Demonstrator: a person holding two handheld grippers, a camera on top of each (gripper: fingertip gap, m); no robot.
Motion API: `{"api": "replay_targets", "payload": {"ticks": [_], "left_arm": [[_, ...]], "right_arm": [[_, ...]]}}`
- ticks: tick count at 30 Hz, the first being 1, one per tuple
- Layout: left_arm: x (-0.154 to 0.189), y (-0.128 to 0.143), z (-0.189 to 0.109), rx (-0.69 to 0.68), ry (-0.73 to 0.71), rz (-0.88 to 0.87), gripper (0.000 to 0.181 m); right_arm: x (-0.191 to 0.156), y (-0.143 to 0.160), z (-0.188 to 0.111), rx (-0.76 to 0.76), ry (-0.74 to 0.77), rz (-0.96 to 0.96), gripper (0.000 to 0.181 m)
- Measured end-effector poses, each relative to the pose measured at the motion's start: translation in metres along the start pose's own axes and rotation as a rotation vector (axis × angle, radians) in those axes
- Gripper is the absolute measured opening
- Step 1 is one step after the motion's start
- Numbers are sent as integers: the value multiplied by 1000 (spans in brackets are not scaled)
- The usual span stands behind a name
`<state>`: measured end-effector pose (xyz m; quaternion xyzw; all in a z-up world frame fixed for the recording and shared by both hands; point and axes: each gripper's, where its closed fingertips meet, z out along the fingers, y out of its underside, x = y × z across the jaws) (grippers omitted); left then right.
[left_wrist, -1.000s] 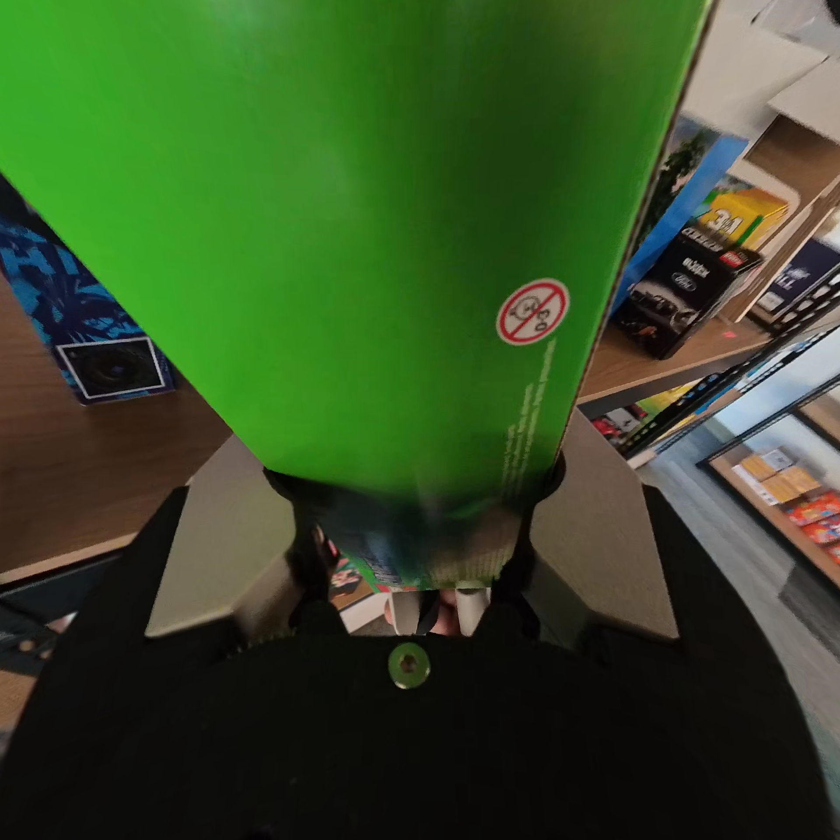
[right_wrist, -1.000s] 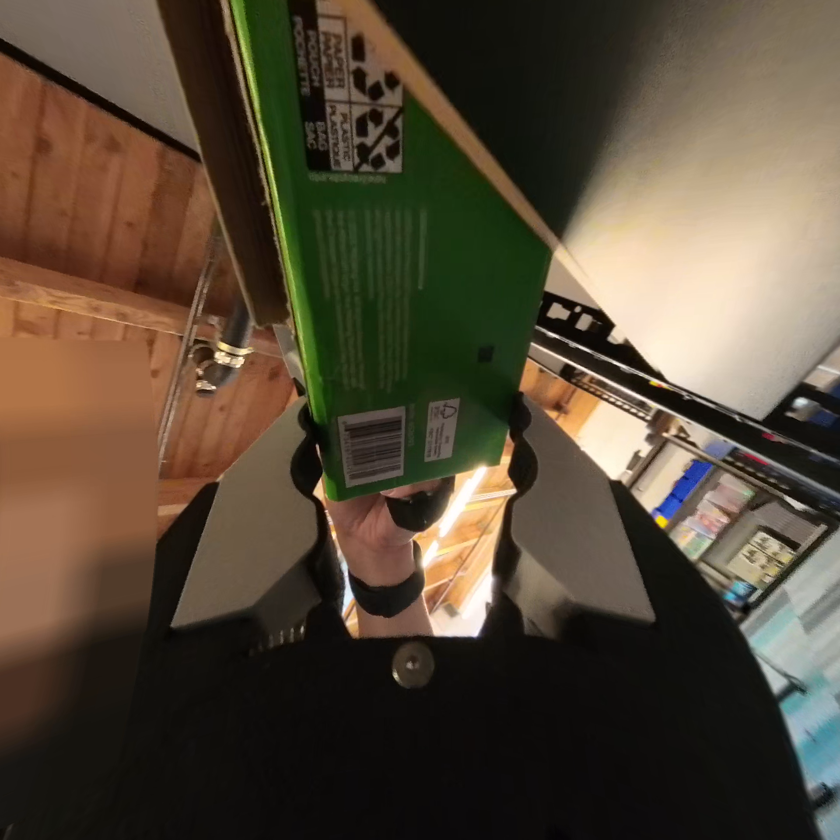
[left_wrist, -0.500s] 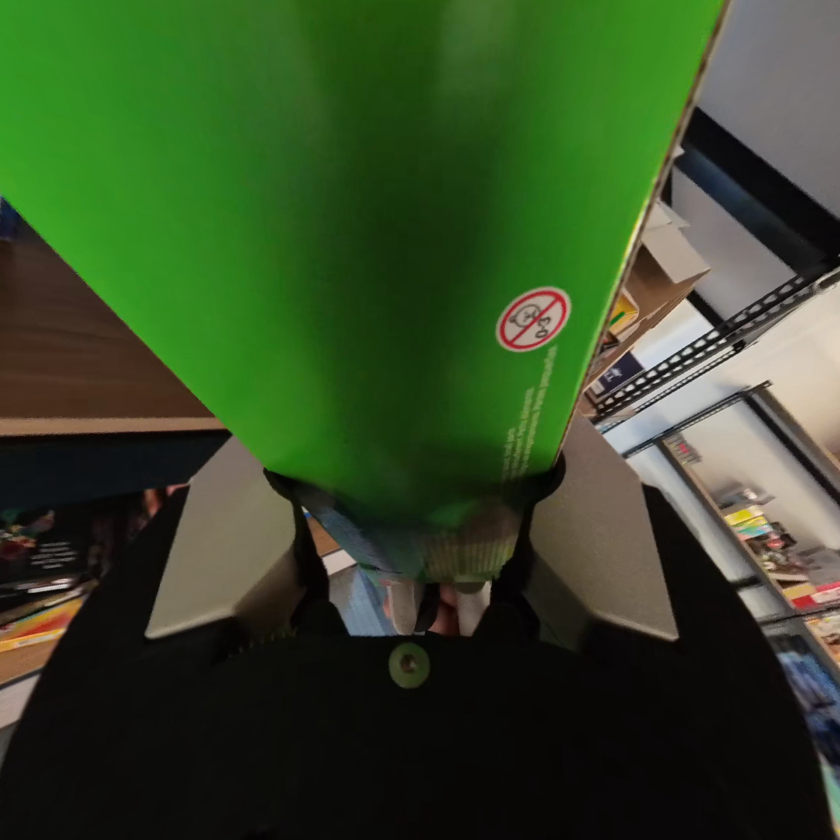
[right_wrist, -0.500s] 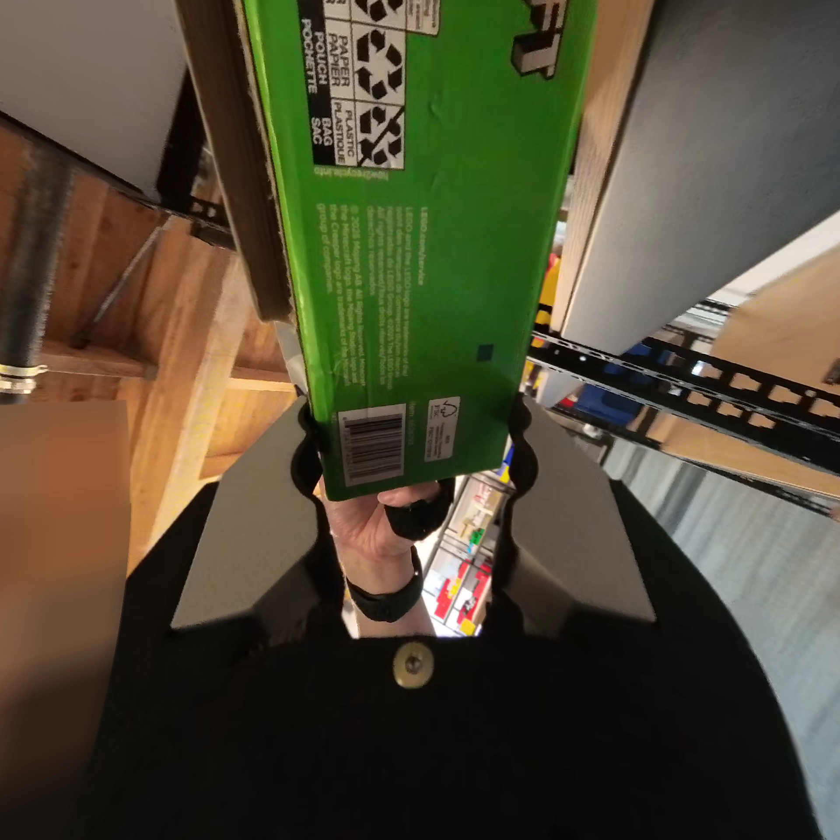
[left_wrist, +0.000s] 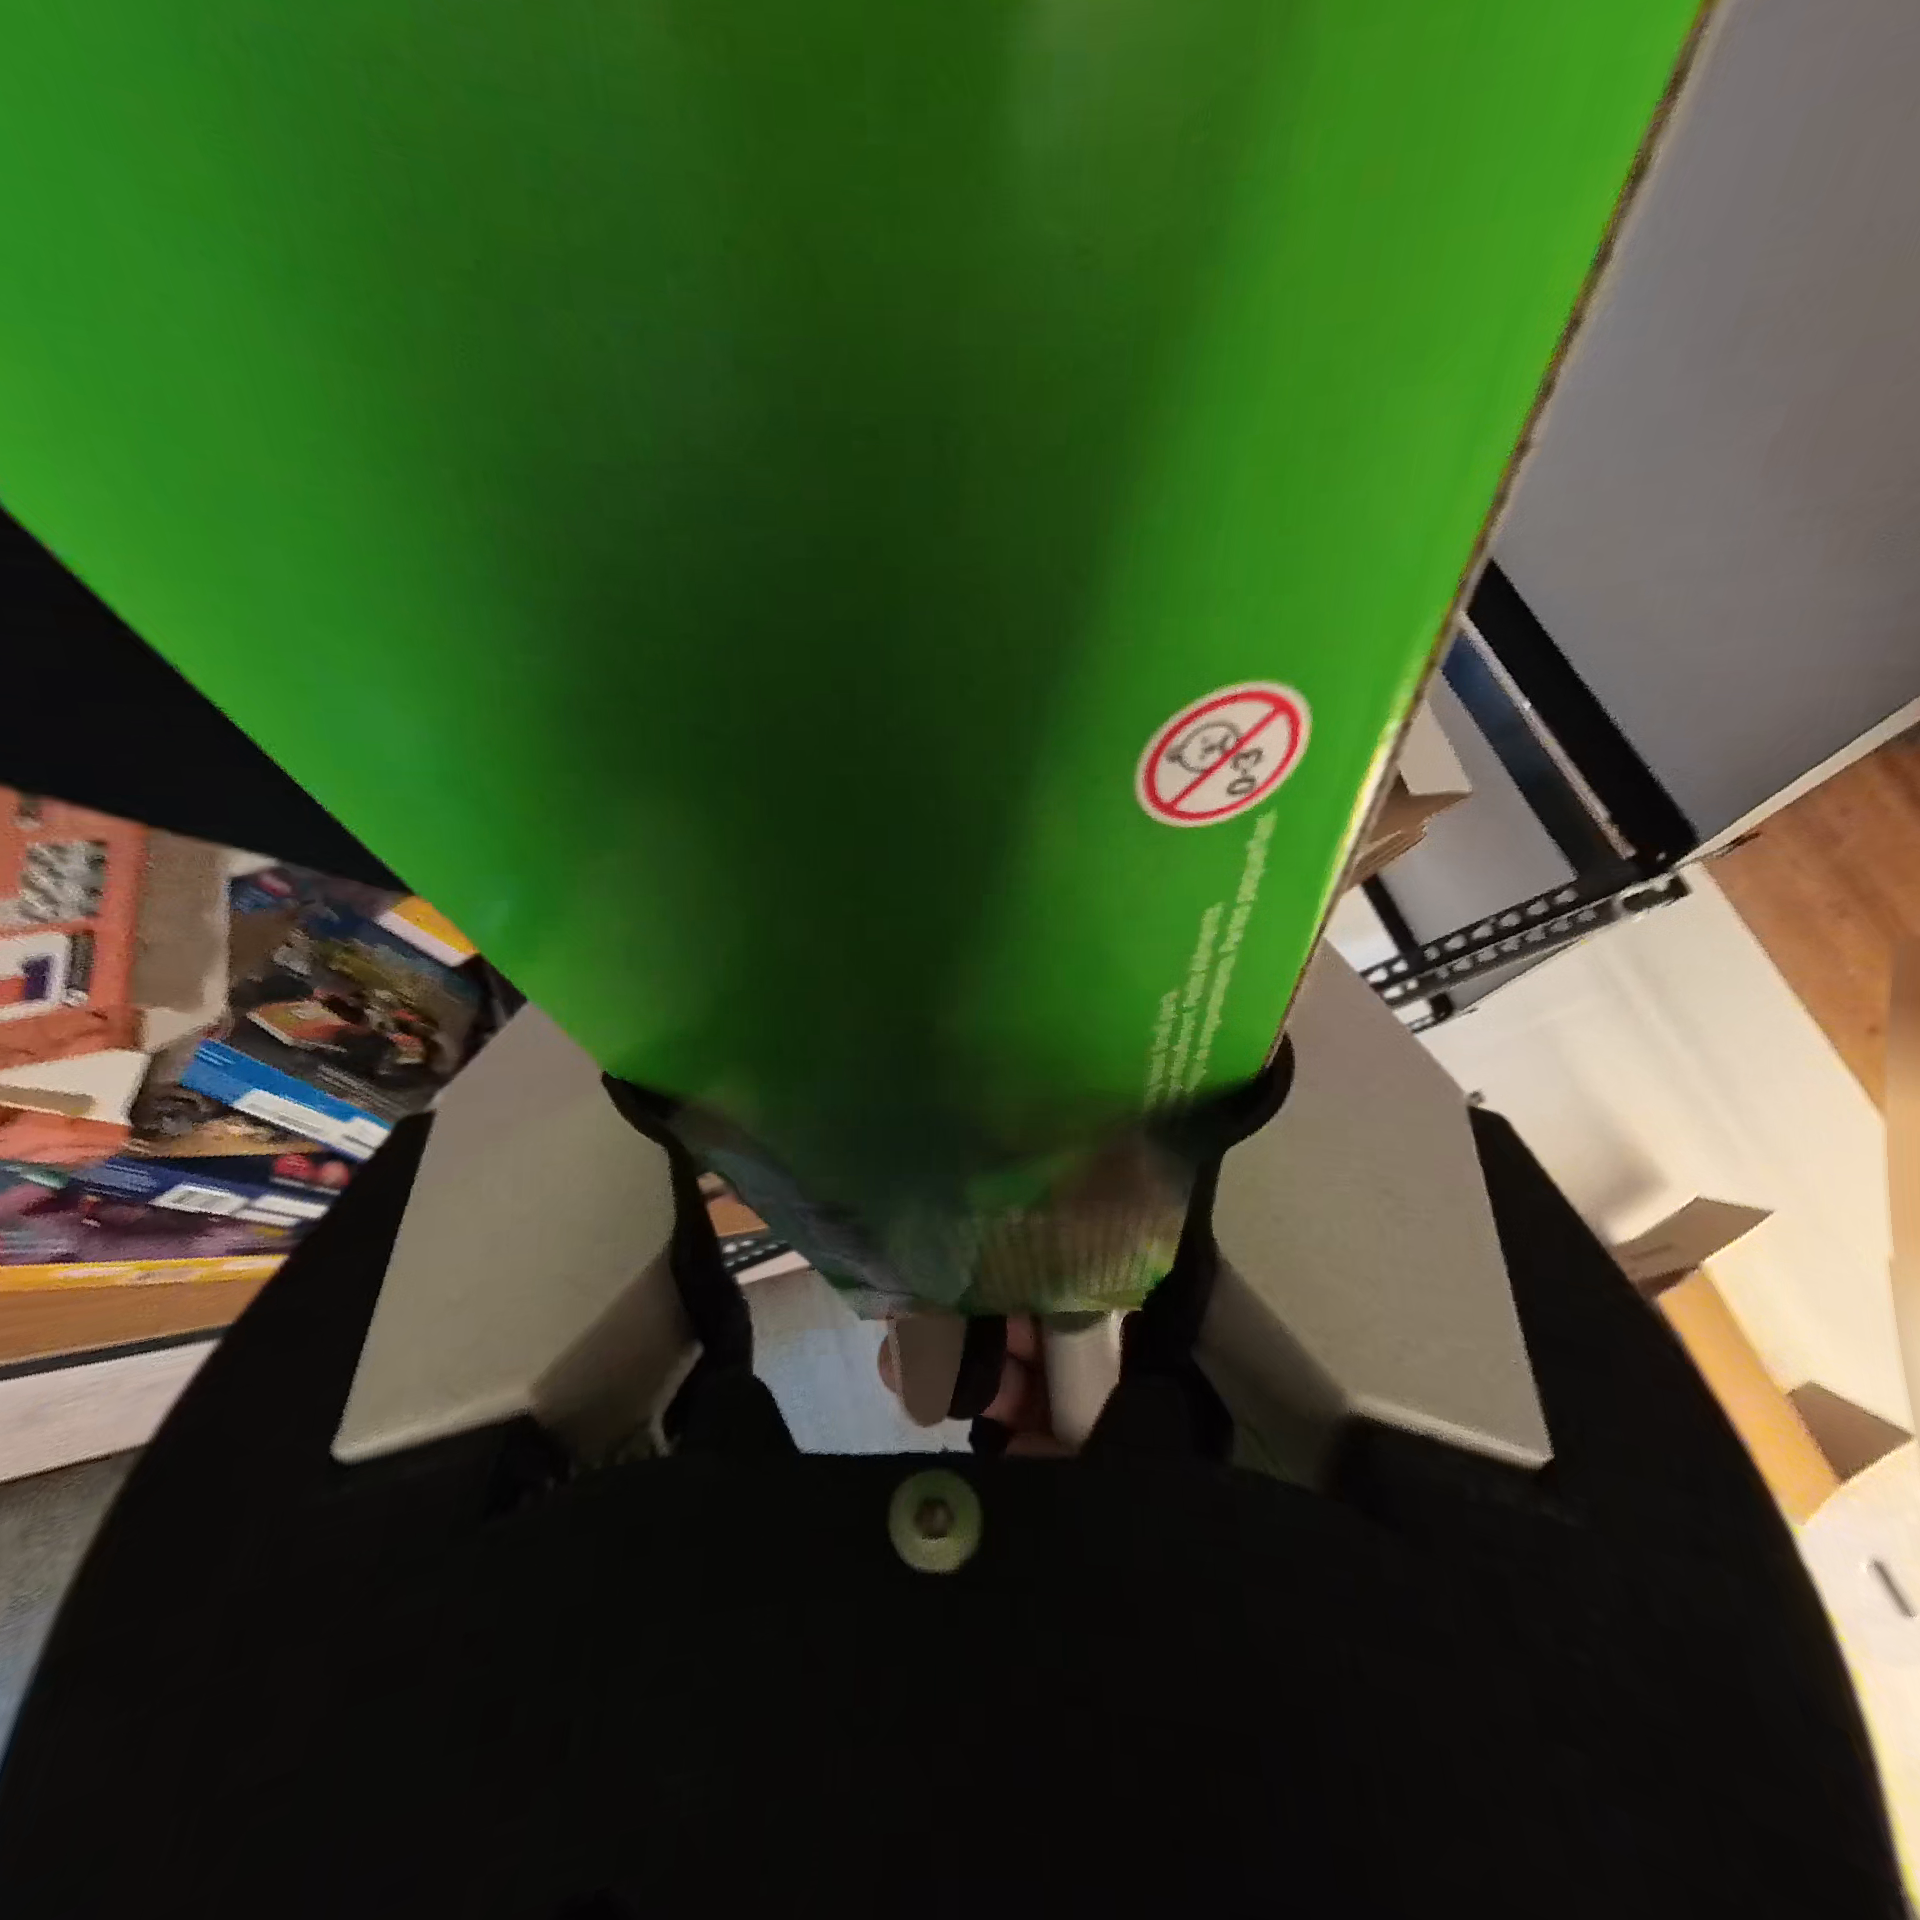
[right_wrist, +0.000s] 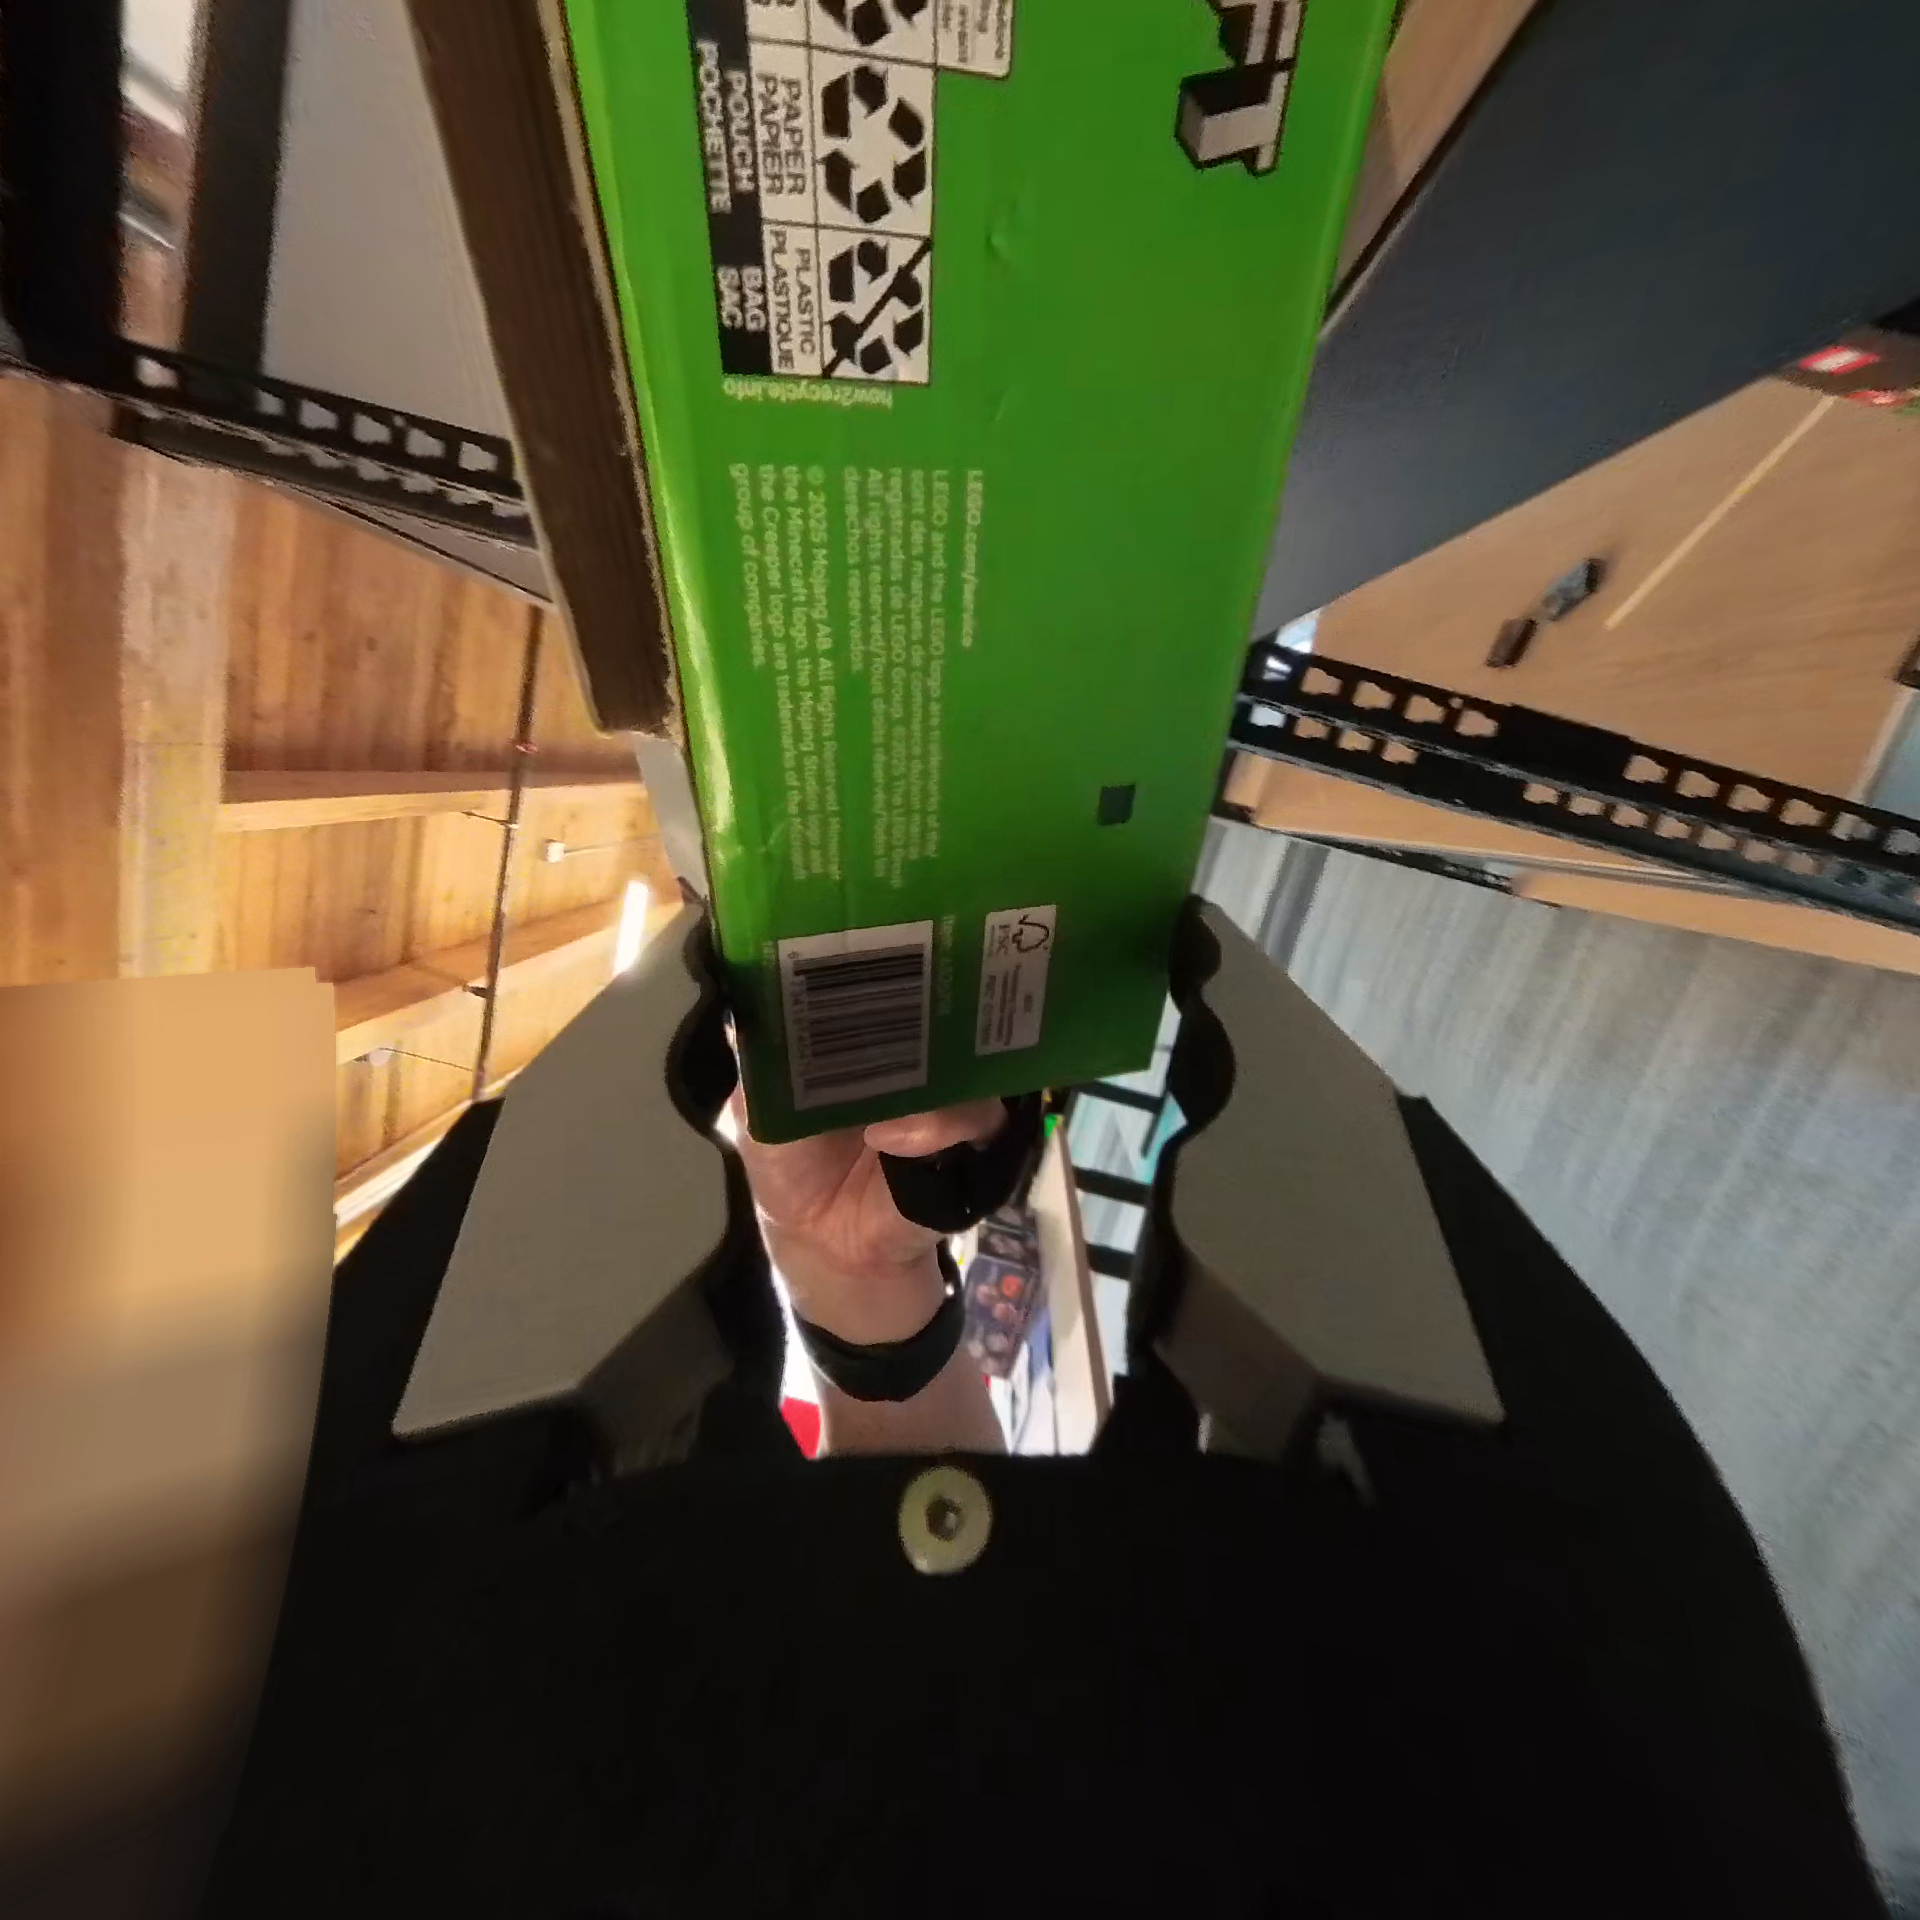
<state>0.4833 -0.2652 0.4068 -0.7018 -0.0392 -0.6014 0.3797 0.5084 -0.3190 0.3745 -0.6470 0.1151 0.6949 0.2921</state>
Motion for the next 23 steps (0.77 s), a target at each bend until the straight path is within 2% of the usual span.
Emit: {"api": "replay_targets", "payload": {"ticks": [1, 8, 15, 23], "left_arm": [[-1, 4, 3, 12, 5, -29, 108], [-9, 16, 16, 102, 41, -208, 108], [-10, 21, 27, 105, 41, -274, 109], [-7, 19, 31, 99, 20, -319, 109]], "right_arm": [[0, -1, -5, -15, 23, -1, 83], [0, -12, -25, -115, 127, 21, 83], [7, -26, -18, -150, 334, -21, 96], [-2, -27, -21, -207, 263, -2, 100]]}}
